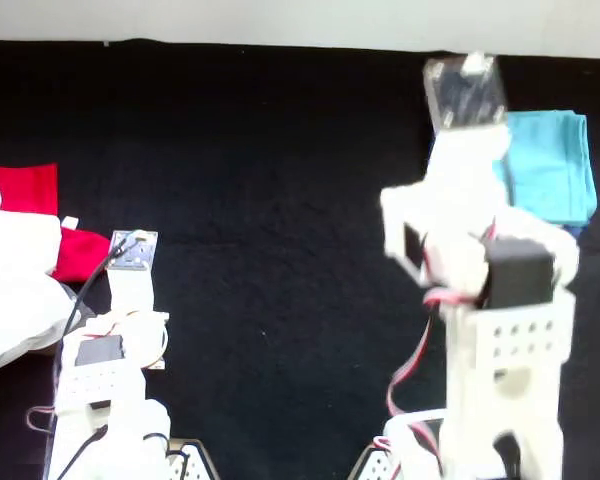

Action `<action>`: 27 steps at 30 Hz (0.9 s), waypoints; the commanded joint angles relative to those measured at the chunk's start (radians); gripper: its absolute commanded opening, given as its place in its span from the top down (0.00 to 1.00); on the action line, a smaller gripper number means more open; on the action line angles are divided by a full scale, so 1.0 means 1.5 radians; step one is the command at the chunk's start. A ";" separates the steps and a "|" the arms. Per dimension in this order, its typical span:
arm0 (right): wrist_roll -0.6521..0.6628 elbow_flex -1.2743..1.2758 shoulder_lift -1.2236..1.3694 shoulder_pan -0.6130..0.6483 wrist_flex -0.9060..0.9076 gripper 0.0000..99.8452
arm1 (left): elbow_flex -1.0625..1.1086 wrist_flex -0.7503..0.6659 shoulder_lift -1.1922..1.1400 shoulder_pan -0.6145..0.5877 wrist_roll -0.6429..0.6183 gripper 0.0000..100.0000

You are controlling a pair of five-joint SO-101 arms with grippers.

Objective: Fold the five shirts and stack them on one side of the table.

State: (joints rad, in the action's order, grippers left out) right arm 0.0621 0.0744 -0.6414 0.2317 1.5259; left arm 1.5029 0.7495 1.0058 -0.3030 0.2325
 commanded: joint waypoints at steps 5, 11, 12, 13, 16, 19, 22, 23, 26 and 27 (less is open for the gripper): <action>0.104 0.610 -0.263 -0.011 -0.323 0.99 | -0.002 -0.010 0.009 0.010 -0.005 0.99; 0.109 0.781 -0.290 -0.062 -0.426 0.99 | -0.002 -0.010 0.009 0.010 -0.005 0.99; 0.109 0.799 -0.290 -0.070 -0.443 0.99 | -0.002 -0.010 0.009 0.010 -0.005 0.99; 0.109 0.821 -0.290 -0.078 -0.465 0.99 | -0.002 -0.010 0.009 0.010 -0.005 0.99; 0.109 0.894 -0.290 -0.103 -0.542 0.99 | -0.002 -0.010 0.009 0.010 -0.006 0.99; 0.109 0.966 -0.290 -0.112 -0.621 0.99 | -0.002 -0.010 0.009 0.010 -0.006 0.99; 0.109 1.009 -0.291 -0.113 -0.654 0.99 | -0.007 -0.009 0.009 0.007 -0.007 0.99; 0.109 1.005 -0.290 -0.113 -0.655 0.99 | -0.010 -0.008 0.009 0.006 -0.007 0.99; 0.113 1.004 -0.290 -0.111 -0.656 0.99 | -0.063 0.039 0.009 -0.032 -0.005 0.99; 0.113 1.004 -0.290 -0.111 -0.656 0.99 | -0.101 0.084 0.009 -0.061 -0.005 0.99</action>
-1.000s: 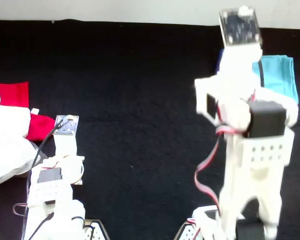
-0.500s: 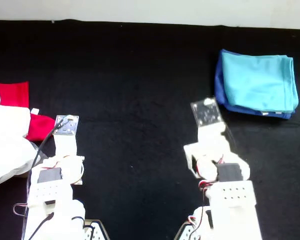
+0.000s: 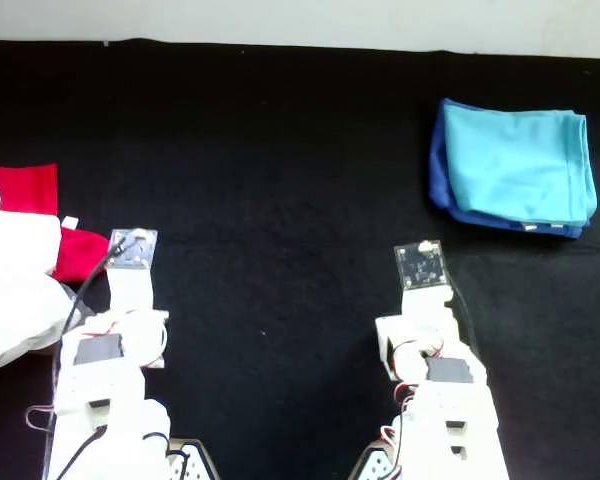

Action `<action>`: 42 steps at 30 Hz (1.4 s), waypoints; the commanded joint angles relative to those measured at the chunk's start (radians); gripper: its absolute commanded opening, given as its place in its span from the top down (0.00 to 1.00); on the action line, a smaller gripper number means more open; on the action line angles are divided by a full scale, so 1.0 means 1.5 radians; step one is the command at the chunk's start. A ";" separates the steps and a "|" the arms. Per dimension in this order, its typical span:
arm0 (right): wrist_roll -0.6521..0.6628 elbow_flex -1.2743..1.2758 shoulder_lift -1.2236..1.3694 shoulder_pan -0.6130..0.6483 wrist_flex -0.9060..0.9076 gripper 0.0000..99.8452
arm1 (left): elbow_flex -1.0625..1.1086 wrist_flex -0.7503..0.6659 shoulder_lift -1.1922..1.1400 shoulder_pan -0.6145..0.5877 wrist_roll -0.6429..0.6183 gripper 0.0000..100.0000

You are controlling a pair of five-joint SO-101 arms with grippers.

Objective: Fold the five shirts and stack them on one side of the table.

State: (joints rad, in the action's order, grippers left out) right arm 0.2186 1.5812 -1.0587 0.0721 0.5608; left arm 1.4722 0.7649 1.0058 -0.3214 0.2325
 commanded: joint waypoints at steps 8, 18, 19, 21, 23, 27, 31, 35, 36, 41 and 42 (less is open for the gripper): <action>0.008 0.001 -0.012 -0.004 -0.014 0.99 | -0.451 0.360 0.003 -0.298 0.136 0.79; 0.009 0.001 -0.011 -0.004 -0.014 0.99 | -0.459 0.253 -0.123 -0.488 0.273 0.80; 0.009 0.001 -0.010 -0.004 -0.014 0.99 | -0.460 0.229 -0.158 -0.495 0.273 0.80; 0.009 0.001 -0.010 -0.004 -0.014 0.99 | -0.474 0.203 -0.226 -0.501 0.272 0.80; 0.009 0.001 -0.009 -0.004 -0.014 0.99 | -0.502 0.198 -0.281 -0.500 0.271 0.80; 0.009 0.001 -0.009 -0.004 -0.014 0.99 | -0.550 0.197 -0.363 -0.474 0.270 0.80; 0.009 0.002 -0.009 -0.004 -0.014 0.99 | -0.566 0.177 -0.419 -0.435 0.254 0.80; 0.009 0.002 -0.009 -0.004 -0.014 0.99 | -0.567 0.119 -0.467 -0.418 0.230 0.80; 0.009 0.002 -0.009 -0.004 -0.014 0.99 | -0.567 0.113 -0.475 -0.416 0.230 0.80; 0.009 0.002 -0.008 -0.004 -0.014 0.99 | -0.569 0.111 -0.486 -0.420 0.229 0.96; 0.009 0.002 -0.008 -0.004 -0.014 0.99 | -0.576 0.111 -0.486 -0.420 0.228 1.00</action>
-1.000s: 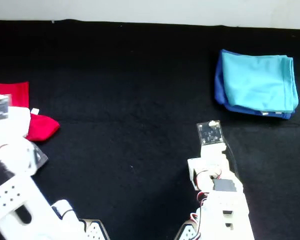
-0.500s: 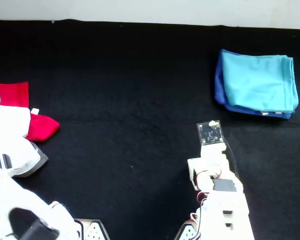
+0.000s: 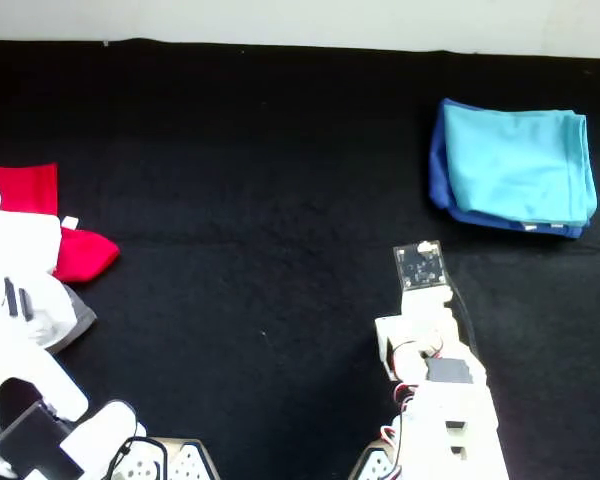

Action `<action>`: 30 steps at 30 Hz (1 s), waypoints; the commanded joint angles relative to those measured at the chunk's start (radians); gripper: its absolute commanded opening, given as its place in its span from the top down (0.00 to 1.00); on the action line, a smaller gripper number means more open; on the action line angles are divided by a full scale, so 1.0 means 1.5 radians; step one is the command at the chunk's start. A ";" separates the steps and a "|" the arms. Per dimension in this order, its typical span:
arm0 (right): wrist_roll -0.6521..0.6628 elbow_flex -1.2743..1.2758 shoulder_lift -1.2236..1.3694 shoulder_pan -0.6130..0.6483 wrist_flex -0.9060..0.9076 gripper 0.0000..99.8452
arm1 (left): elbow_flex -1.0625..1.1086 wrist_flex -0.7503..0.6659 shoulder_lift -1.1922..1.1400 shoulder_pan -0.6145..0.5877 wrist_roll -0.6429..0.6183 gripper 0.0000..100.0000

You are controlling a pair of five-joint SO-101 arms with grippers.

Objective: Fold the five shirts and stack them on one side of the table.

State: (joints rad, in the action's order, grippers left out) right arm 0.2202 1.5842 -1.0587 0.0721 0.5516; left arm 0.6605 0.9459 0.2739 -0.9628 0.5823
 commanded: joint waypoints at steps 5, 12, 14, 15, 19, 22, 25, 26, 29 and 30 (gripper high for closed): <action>0.007 0.001 -0.008 -0.004 -0.019 0.99 | -0.094 0.069 0.047 0.021 -0.017 0.99; 0.007 0.026 -0.011 -0.004 -0.053 0.99 | -0.272 0.267 0.186 0.127 -0.052 0.99; 0.007 0.026 -0.011 -0.004 -0.053 0.99 | -0.323 0.309 0.217 0.177 -0.052 0.99; 0.007 0.026 -0.011 -0.004 -0.054 0.99 | -0.345 0.321 0.232 0.207 -0.052 0.99; 0.007 0.026 -0.011 -0.004 -0.054 0.99 | -0.411 0.333 0.273 0.322 -0.062 0.99; 0.006 0.026 -0.011 -0.004 -0.054 0.99 | -0.457 0.331 0.292 0.407 -0.109 0.99; 0.005 0.026 -0.011 -0.004 -0.055 0.99 | -0.504 0.336 0.301 0.508 -0.157 0.99; 0.005 0.026 -0.011 -0.004 -0.055 0.99 | -0.518 0.337 0.302 0.541 -0.177 0.99; 0.005 0.026 -0.011 -0.004 -0.055 0.99 | -0.561 0.349 0.298 0.630 -0.235 0.99; 0.004 0.026 -0.011 -0.004 -0.055 0.99 | -0.572 0.350 0.297 0.656 -0.254 0.99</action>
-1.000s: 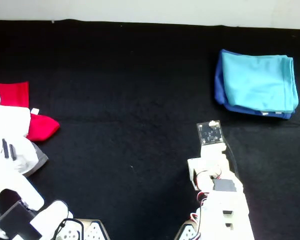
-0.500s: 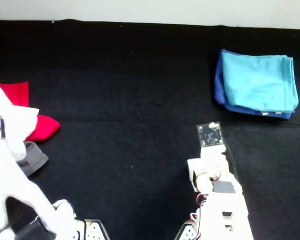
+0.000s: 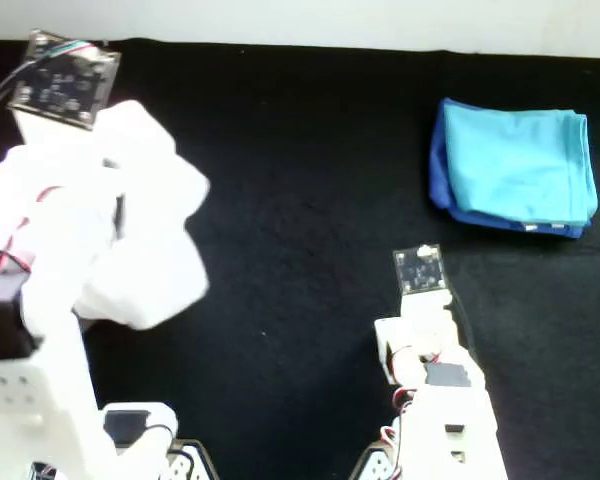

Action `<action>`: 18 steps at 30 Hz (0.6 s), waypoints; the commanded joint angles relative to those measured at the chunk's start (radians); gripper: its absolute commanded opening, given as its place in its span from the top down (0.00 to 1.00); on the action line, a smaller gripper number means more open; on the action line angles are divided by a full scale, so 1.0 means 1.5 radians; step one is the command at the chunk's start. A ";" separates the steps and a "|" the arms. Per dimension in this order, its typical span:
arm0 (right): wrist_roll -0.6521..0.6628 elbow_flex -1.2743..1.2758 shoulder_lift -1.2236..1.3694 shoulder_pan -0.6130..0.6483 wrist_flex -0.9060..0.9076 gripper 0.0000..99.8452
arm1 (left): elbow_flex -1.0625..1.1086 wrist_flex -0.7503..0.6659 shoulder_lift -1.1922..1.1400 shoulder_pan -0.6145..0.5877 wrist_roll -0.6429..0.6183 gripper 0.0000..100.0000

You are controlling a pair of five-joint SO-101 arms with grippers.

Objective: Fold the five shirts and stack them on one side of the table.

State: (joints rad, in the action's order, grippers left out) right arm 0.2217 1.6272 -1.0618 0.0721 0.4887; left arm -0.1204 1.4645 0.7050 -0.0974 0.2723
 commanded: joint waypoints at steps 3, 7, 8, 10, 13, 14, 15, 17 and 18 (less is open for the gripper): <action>0.003 -0.003 -0.009 -0.004 -0.013 0.99 | -0.090 0.004 0.010 0.149 -0.092 0.99; 0.003 -0.003 -0.009 -0.004 -0.013 0.99 | -0.127 0.045 0.011 0.205 -0.101 0.99; 0.003 -0.003 -0.009 -0.004 -0.013 0.99 | -0.129 0.063 0.011 0.209 -0.101 0.99; 0.003 -0.003 -0.009 -0.004 -0.013 0.99 | -0.100 0.104 0.010 0.205 -0.098 0.99; 0.003 -0.003 -0.009 -0.004 -0.013 0.99 | 0.040 0.127 0.011 0.144 -0.083 0.99; 0.003 -0.003 -0.009 -0.004 -0.013 0.99 | 0.101 0.125 0.011 0.118 -0.064 0.99; 0.003 -0.004 -0.009 -0.004 -0.013 0.99 | 0.164 0.122 0.011 0.086 -0.040 0.99; 0.003 -0.004 -0.009 -0.004 -0.013 0.99 | 0.295 0.091 0.011 0.024 0.017 0.99; 0.003 -0.005 -0.009 -0.004 -0.011 0.99 | 0.360 0.066 0.012 -0.005 0.048 0.99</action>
State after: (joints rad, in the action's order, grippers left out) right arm 0.2217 1.6272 -1.0618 0.0721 0.4887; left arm 0.1573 1.6303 0.7127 0.0038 0.2386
